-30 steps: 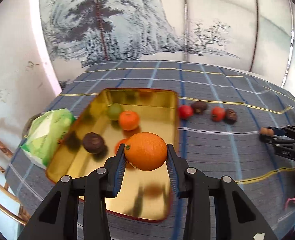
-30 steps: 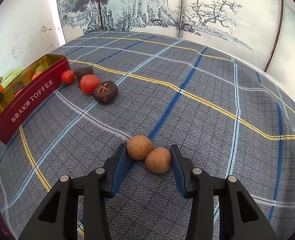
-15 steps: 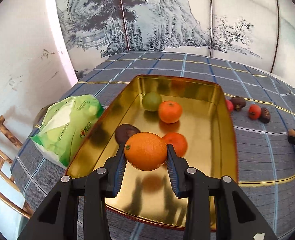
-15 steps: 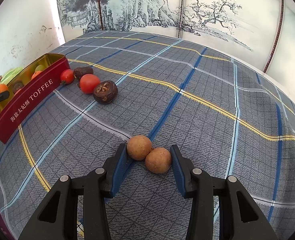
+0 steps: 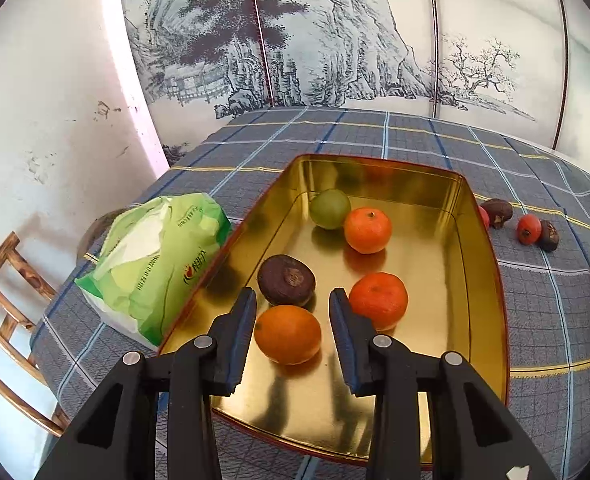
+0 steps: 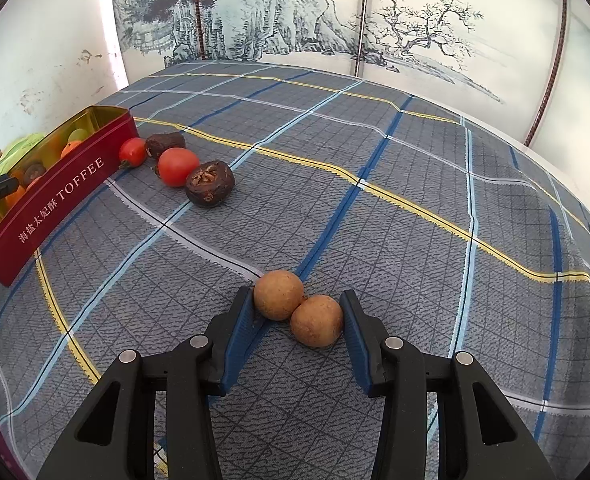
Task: Organize fruits
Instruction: 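Carry the two longans in the right tool into the tin and release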
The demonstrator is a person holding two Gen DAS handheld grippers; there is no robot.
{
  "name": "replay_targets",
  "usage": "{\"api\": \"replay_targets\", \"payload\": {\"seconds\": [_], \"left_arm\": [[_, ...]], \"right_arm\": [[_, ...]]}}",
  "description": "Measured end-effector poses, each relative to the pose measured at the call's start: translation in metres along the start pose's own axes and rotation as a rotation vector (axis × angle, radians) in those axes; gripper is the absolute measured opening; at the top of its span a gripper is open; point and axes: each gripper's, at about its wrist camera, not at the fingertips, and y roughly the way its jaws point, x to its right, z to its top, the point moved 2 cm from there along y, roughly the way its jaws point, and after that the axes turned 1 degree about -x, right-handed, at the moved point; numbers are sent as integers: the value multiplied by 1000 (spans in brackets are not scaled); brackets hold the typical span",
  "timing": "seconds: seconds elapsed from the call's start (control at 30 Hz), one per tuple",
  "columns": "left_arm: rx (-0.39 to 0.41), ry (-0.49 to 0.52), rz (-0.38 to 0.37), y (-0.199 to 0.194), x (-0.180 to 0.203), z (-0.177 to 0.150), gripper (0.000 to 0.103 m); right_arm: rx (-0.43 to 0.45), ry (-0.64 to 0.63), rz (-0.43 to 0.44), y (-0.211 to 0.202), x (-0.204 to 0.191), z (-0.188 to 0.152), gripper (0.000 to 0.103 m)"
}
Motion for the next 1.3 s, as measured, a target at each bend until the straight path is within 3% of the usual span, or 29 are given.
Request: {"api": "replay_targets", "payload": {"seconds": [0.37, 0.5, 0.57, 0.8, 1.0, 1.3], "left_arm": [[8, -29, 13, -18, -5, 2, 41], [33, -35, 24, -30, -8, 5, 57], [46, -40, 28, -36, -10, 5, 57], [54, -47, 32, -45, -11, 2, 67], [54, -55, 39, -49, -17, -2, 70], [38, -62, 62, -50, -29, -9, 78]], "right_arm": [[-1, -2, -21, -2, 3, 0, 44], [24, 4, 7, -12, -3, 5, 44], [44, 6, 27, -22, -8, 11, 44], [102, -63, 102, -52, -40, 35, 44], [130, -132, 160, -66, -82, 47, 44], [114, -190, 239, -55, -141, 66, 44]]}}
